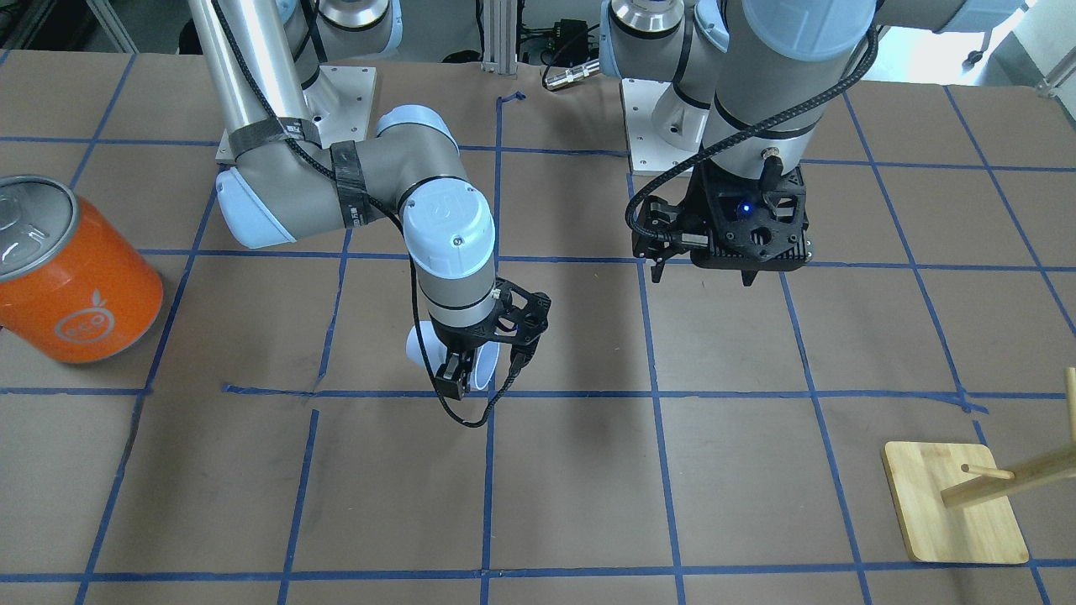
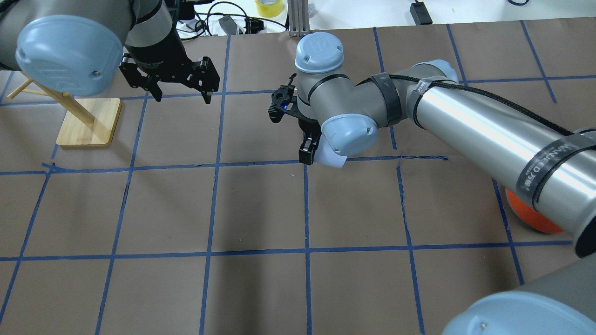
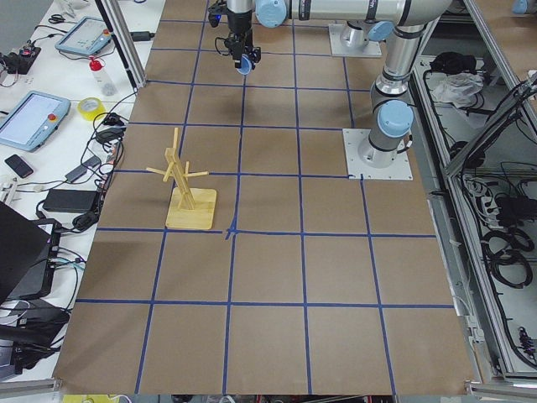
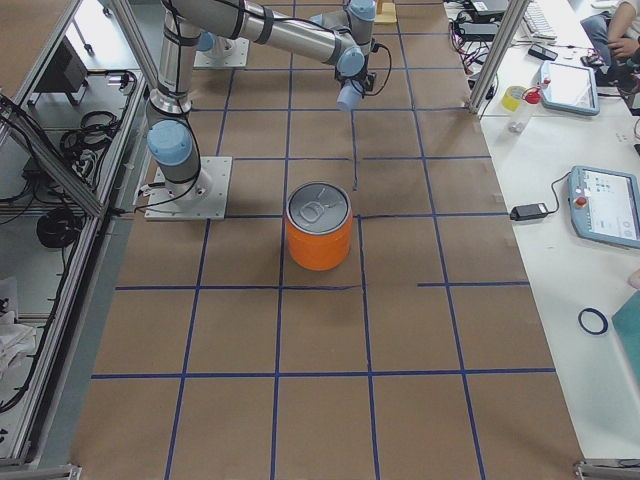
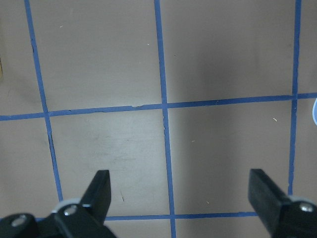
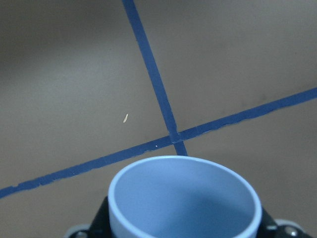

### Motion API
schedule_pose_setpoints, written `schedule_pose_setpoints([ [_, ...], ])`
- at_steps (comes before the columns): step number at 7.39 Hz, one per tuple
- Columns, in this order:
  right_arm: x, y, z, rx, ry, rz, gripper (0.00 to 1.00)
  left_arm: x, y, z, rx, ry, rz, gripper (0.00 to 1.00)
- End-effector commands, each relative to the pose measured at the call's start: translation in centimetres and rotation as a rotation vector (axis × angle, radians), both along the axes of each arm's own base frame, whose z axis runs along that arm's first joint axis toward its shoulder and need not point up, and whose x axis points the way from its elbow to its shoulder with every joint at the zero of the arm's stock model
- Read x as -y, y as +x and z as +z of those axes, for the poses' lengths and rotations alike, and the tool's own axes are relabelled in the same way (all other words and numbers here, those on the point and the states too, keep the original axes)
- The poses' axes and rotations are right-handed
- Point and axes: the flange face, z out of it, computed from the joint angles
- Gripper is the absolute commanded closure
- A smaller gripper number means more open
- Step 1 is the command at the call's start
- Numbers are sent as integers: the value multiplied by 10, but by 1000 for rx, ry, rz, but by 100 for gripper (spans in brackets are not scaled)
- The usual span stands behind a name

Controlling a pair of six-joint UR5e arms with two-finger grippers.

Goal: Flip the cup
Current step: 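Lift the white cup with the right gripper and carry it toward the left arm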

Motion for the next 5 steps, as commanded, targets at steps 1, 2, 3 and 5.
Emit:
schedule_pose_setpoints([
  [1, -1, 4, 1, 14, -4, 42, 100, 0, 0, -1, -1, 3, -4, 0],
  [2, -1, 6, 0, 18, -11, 50, 100, -1, -1, -1, -1, 3, -7, 0],
  [3, -1, 11, 4, 51, -12, 94, 100, -1, -1, -2, -2, 5, -7, 0],
  [5, -5, 22, -8, 63, 4, 218, 100, -1, -1, -4, 0, 9, -7, 0],
])
